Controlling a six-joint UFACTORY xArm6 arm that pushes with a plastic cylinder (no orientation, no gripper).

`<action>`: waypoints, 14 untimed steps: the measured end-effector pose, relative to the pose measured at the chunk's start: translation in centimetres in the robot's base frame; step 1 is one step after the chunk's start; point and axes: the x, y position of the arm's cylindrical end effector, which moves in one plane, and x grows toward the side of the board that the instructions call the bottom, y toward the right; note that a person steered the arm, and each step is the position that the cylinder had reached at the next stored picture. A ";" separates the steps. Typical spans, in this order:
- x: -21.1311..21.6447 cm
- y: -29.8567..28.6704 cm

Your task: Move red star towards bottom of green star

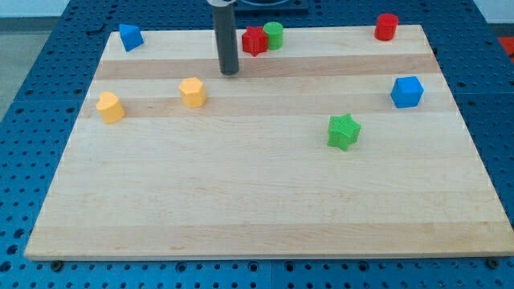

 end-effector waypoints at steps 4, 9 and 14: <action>-6.7 -1.8; -10.4 2.1; -8.1 2.1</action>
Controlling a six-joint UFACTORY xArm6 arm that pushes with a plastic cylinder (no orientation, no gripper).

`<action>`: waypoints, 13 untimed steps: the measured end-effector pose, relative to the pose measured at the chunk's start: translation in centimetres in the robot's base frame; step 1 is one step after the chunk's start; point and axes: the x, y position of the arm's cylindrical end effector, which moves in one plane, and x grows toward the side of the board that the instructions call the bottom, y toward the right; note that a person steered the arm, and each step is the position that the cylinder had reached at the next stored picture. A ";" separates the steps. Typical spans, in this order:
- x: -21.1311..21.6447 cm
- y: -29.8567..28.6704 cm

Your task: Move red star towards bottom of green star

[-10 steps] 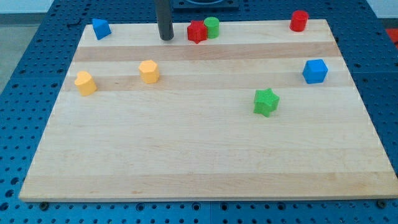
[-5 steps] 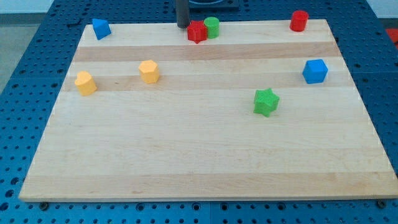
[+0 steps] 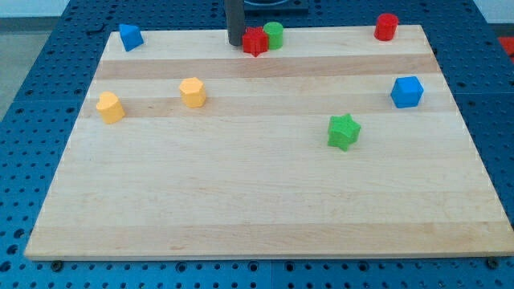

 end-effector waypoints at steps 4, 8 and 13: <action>-2.3 0.5; 4.0 1.1; 0.6 0.3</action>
